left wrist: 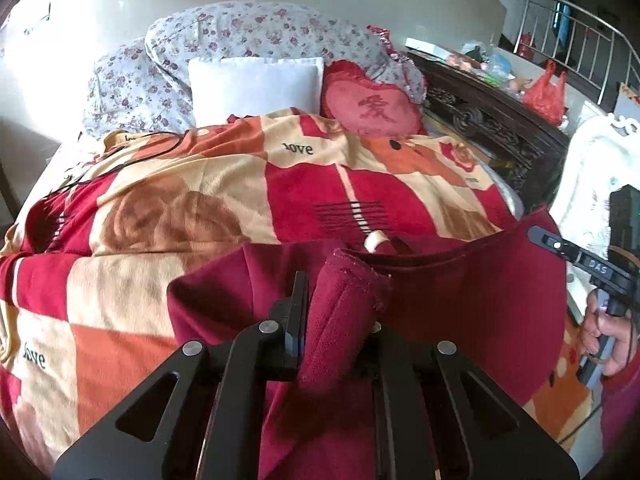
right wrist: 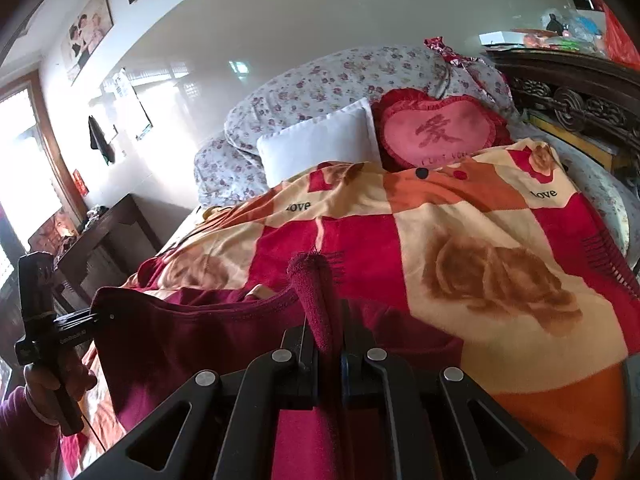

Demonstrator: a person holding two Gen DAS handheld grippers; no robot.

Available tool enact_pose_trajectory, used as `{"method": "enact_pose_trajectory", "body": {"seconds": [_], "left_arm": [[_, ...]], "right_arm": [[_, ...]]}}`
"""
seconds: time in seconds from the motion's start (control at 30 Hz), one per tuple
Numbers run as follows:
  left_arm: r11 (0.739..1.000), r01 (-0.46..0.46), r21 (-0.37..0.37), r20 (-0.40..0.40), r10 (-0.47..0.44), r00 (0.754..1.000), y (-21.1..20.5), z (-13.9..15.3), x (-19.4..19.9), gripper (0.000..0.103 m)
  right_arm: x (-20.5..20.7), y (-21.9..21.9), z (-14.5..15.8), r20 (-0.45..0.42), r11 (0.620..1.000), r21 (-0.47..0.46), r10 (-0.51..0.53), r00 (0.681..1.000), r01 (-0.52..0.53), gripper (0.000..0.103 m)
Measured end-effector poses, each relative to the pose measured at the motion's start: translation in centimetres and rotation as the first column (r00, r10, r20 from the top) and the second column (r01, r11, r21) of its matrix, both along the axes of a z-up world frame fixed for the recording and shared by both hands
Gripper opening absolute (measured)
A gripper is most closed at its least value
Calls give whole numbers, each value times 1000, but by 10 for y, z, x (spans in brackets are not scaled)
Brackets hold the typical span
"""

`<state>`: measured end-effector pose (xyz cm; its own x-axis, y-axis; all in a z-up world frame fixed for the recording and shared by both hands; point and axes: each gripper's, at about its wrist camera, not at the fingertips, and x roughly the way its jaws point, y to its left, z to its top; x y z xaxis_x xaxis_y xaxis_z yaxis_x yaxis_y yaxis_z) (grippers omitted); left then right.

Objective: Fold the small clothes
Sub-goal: 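Lift the held hem with both grippers and fold it toward the collar, then lay the folded hem down on the body and open both grippers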

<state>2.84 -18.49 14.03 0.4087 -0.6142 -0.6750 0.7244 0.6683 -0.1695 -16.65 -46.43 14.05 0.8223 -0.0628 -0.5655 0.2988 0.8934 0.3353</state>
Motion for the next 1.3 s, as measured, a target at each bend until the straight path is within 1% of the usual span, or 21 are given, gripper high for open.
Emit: {"method": "enact_pose_trajectory", "body": {"seconds": [0.2, 0.5, 0.73, 0.8, 0.87, 0.9, 0.93, 0.97, 1.07, 1.17, 1.3], "left_arm": [[999, -18, 41, 25, 17, 1000, -13, -11, 10, 9], [997, -30, 70, 23, 29, 999, -22, -23, 26, 9], [994, -50, 99, -8, 51, 999, -29, -42, 39, 9], [992, -60, 108, -24, 63, 998, -32, -48, 43, 9], [992, -68, 107, -49, 73, 996, -33, -53, 49, 9], [992, -70, 108, -63, 77, 995, -33, -56, 51, 10], [991, -77, 109, -73, 86, 994, -33, -58, 54, 13], [991, -83, 104, -82, 92, 992, -33, -60, 55, 13], [992, -87, 94, -95, 96, 991, -33, -61, 56, 13], [992, -92, 89, -106, 102, 989, -32, -60, 56, 15], [991, -113, 68, -120, 121, 985, -26, -52, 56, 23]], "right_arm": [[16, -10, -10, -34, 1000, -5, -6, 999, 6, 6], [37, -21, -33, -86, 999, -7, -34, 996, 34, 6], [49, -29, -61, -150, 998, 7, -53, 987, 55, 7], [53, -30, -72, -183, 998, -5, -55, 982, 55, 7], [54, -32, -77, -190, 998, -3, -55, 980, 55, 8], [54, -34, -79, -191, 998, 9, -61, 980, 64, 10], [52, -37, -78, -193, 997, 20, -75, 978, 80, 17], [52, -39, -78, -193, 995, 30, -83, 978, 90, 20], [47, -45, -76, -196, 991, 71, -98, 976, 114, 22], [42, -43, -69, -197, 992, 49, -106, 975, 118, 22], [37, -40, -59, -186, 992, 39, -107, 977, 116, 22]]}}
